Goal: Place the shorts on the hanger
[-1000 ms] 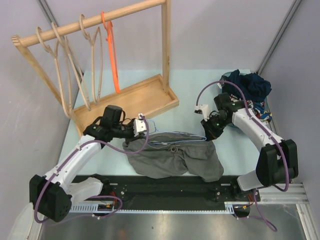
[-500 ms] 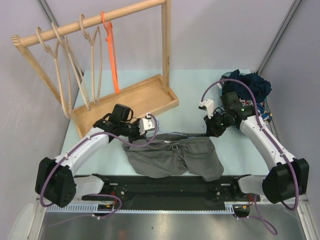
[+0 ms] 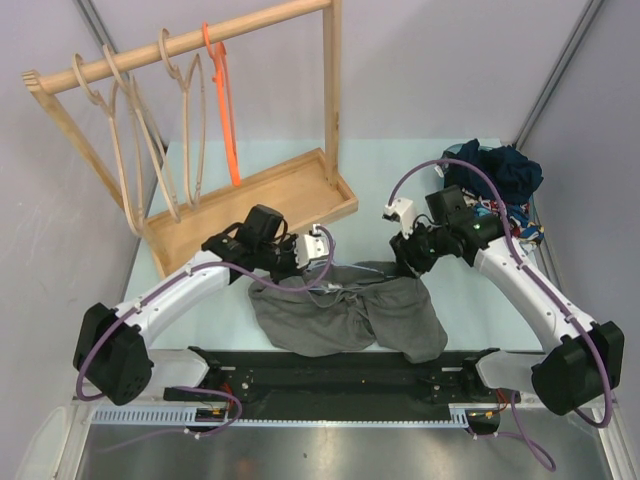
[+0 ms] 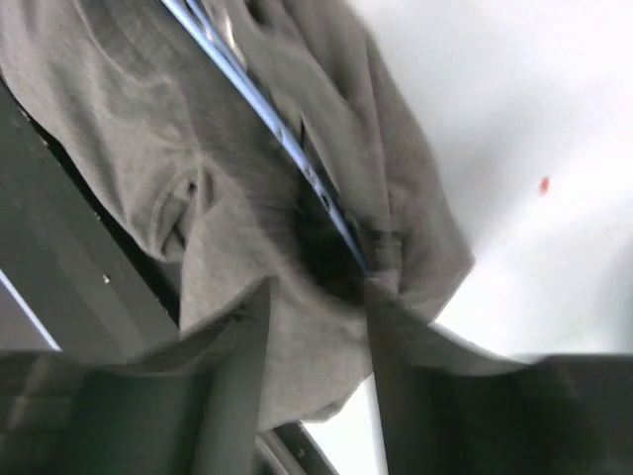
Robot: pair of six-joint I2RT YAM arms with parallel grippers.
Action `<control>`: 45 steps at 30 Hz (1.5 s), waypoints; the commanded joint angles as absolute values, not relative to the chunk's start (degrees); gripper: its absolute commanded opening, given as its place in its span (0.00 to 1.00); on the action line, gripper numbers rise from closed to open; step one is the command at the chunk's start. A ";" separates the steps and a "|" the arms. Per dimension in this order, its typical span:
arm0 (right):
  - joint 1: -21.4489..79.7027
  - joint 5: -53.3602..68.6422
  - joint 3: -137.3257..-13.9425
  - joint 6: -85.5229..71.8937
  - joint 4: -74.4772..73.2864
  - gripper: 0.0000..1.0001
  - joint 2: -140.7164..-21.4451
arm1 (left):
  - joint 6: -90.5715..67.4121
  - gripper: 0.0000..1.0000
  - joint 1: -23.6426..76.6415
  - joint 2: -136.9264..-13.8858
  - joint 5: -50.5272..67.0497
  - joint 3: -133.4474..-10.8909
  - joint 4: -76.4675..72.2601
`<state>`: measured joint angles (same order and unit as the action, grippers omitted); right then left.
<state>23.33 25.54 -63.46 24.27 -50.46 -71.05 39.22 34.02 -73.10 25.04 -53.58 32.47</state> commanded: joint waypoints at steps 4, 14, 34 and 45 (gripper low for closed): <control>24.08 34.71 -67.06 23.64 -37.72 0.69 -71.45 | 38.59 0.00 34.37 -68.82 27.77 -53.97 31.82; 31.73 41.65 -66.80 27.16 -24.62 0.70 -80.24 | 38.94 0.00 34.37 -67.06 29.79 -52.38 31.11; 30.06 40.87 -66.71 27.68 -23.46 0.00 -83.77 | 41.75 0.16 31.48 -64.52 32.34 -49.66 34.10; 27.25 42.37 -66.80 29.71 -28.57 0.00 -76.21 | 46.76 0.25 24.61 -62.49 34.71 -52.37 39.46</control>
<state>27.88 43.00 -65.08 29.21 -29.26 -80.79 44.66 25.80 -64.36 31.38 -50.24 34.68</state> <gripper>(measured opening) 0.021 0.207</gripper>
